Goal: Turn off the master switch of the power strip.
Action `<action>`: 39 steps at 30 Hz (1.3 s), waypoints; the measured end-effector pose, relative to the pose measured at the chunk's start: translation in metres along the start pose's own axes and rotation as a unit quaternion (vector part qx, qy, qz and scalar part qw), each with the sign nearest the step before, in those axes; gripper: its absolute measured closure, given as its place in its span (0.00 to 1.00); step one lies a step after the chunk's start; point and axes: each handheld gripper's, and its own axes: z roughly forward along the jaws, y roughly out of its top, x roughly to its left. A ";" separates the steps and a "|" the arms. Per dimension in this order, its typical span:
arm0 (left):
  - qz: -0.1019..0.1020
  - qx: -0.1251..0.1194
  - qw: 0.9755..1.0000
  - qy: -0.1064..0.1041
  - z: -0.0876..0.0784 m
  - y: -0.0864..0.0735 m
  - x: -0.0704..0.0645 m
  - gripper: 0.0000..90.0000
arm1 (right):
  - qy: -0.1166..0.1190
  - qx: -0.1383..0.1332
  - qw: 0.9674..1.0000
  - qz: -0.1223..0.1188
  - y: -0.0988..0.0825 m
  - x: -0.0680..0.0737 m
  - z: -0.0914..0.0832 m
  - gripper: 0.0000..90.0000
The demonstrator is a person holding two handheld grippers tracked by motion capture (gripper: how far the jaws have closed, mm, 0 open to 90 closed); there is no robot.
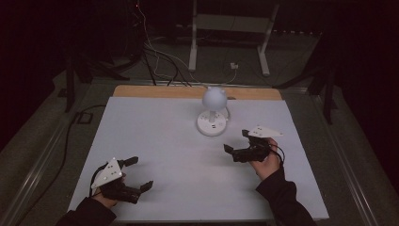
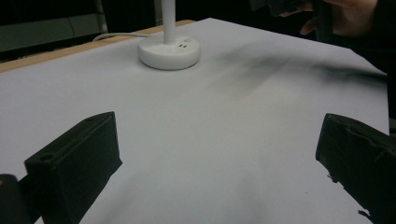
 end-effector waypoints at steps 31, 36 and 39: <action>-0.002 0.001 1.000 -0.002 0.001 0.000 0.000 0.00 | 0.017 0.049 0.999 -0.012 -0.069 0.008 -0.073 0.00; -0.001 0.001 1.000 -0.002 0.001 0.000 0.000 0.00 | -0.009 0.059 0.998 -0.011 -0.078 0.007 -0.084 0.00; 0.000 0.002 1.000 -0.001 0.001 0.000 0.000 0.00 | -0.007 0.062 0.998 -0.015 -0.086 0.004 -0.089 0.00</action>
